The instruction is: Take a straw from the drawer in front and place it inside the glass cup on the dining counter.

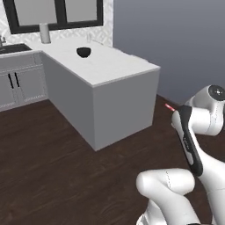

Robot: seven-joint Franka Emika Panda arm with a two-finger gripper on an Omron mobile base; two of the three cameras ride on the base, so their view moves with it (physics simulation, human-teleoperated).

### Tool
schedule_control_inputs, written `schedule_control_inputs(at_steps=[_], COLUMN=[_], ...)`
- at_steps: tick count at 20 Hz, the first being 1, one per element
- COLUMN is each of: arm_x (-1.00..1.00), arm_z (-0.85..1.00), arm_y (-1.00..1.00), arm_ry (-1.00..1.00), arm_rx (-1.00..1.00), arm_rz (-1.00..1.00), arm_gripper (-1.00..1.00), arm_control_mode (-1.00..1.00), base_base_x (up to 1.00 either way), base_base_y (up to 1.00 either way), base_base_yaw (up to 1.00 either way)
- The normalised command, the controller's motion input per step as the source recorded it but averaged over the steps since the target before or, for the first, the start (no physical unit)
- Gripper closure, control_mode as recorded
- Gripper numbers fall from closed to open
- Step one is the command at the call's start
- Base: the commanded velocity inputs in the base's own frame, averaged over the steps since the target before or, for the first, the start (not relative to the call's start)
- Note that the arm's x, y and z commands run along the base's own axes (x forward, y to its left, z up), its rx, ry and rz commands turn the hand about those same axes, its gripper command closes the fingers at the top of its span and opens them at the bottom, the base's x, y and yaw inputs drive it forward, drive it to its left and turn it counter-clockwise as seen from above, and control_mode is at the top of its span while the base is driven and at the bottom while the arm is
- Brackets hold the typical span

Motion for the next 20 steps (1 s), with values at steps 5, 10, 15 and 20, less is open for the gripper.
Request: schedule_control_inputs(at_steps=[5,10,15,20], arm_x=[0.0,0.0,0.0,0.0], arm_z=[0.0,0.0,0.0,0.0], arm_y=[0.0,0.0,0.0,0.0], arm_ry=[0.0,0.0,0.0,0.0], arm_rx=[0.0,0.0,0.0,0.0], arm_rz=[0.0,0.0,0.0,0.0], arm_gripper=[1.0,1.0,1.0,1.0], arm_control_mode=[1.0,1.0,1.0,1.0], base_base_x=[1.0,1.0,1.0,1.0], base_base_y=[-0.54,-0.63,-0.71,-0.81], base_base_yaw=[-0.02,-0.13,-0.14,-0.13])
